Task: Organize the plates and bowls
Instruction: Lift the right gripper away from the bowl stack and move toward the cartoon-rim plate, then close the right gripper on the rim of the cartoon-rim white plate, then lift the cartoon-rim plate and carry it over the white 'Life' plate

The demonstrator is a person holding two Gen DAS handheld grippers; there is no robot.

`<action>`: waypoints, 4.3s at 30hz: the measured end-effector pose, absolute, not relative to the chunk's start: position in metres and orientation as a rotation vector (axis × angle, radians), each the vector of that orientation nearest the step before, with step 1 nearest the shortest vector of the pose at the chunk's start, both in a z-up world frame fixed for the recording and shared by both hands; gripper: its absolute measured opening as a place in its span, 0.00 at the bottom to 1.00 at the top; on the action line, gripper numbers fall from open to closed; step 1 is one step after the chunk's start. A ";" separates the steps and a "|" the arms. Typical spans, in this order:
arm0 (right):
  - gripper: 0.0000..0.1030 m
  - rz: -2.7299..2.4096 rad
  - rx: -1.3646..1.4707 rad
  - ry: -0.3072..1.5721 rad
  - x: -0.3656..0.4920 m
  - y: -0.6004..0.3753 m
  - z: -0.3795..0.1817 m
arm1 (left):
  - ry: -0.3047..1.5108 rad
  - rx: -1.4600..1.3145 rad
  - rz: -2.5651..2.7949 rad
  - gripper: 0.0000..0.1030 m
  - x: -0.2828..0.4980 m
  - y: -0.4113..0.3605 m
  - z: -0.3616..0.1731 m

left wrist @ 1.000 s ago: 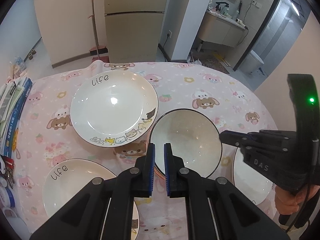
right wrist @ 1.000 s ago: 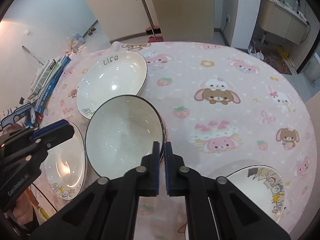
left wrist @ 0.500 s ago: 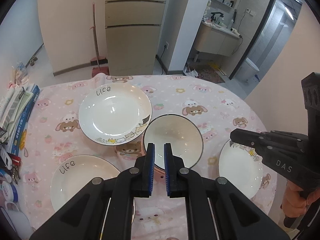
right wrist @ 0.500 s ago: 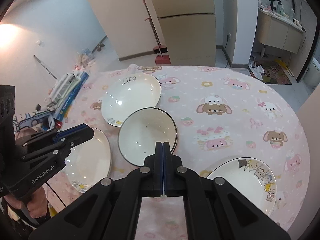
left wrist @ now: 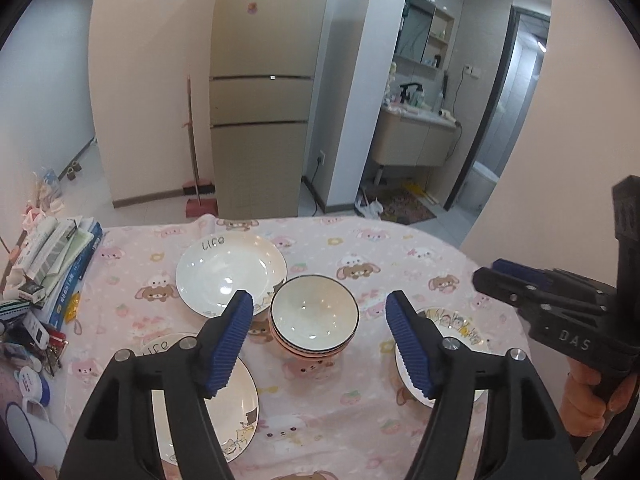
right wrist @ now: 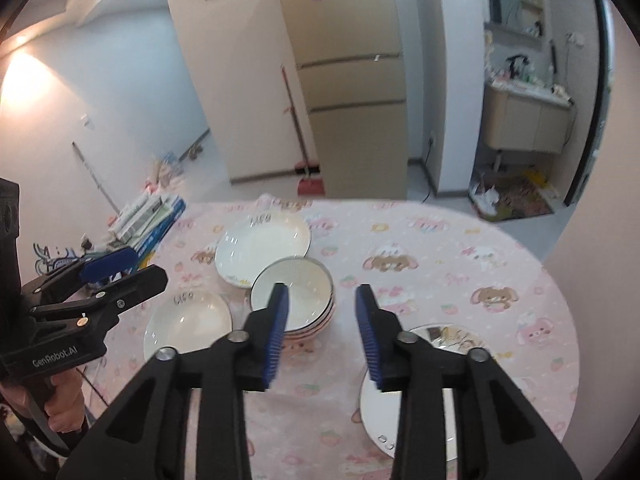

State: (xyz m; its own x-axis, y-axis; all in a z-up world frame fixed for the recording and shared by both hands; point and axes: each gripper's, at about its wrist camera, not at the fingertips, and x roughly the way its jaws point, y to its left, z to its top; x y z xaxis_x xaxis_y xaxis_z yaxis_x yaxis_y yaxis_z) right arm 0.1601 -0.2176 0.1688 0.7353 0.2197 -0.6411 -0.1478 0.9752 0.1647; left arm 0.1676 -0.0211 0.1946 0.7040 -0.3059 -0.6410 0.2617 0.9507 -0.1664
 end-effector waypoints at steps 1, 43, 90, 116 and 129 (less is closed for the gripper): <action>0.39 0.187 0.100 0.688 0.152 -0.220 0.173 | 0.707 -0.066 -0.316 0.71 0.163 -0.020 0.198; 0.73 -0.137 0.243 0.593 0.011 -0.284 0.083 | 0.657 -0.106 -0.382 1.00 0.034 -0.073 0.095; 0.99 -0.318 0.149 0.545 0.024 -0.359 0.036 | 0.634 -0.048 -0.360 0.89 0.077 -0.135 0.053; 0.30 -0.058 0.636 0.765 0.117 -0.421 -0.059 | 1.044 -0.298 -0.435 0.34 0.181 -0.165 -0.048; 0.10 -0.060 0.619 0.815 0.123 -0.411 -0.072 | 1.034 -0.262 -0.451 0.21 0.175 -0.171 -0.047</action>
State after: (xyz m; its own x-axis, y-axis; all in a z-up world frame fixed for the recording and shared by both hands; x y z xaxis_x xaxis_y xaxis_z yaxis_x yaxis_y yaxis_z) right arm 0.1232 -0.4114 -0.0718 0.6940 0.1812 -0.6968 0.2808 0.8230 0.4937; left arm 0.1750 -0.1709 -0.0473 0.4320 -0.4775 -0.7651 0.2356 0.8786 -0.4153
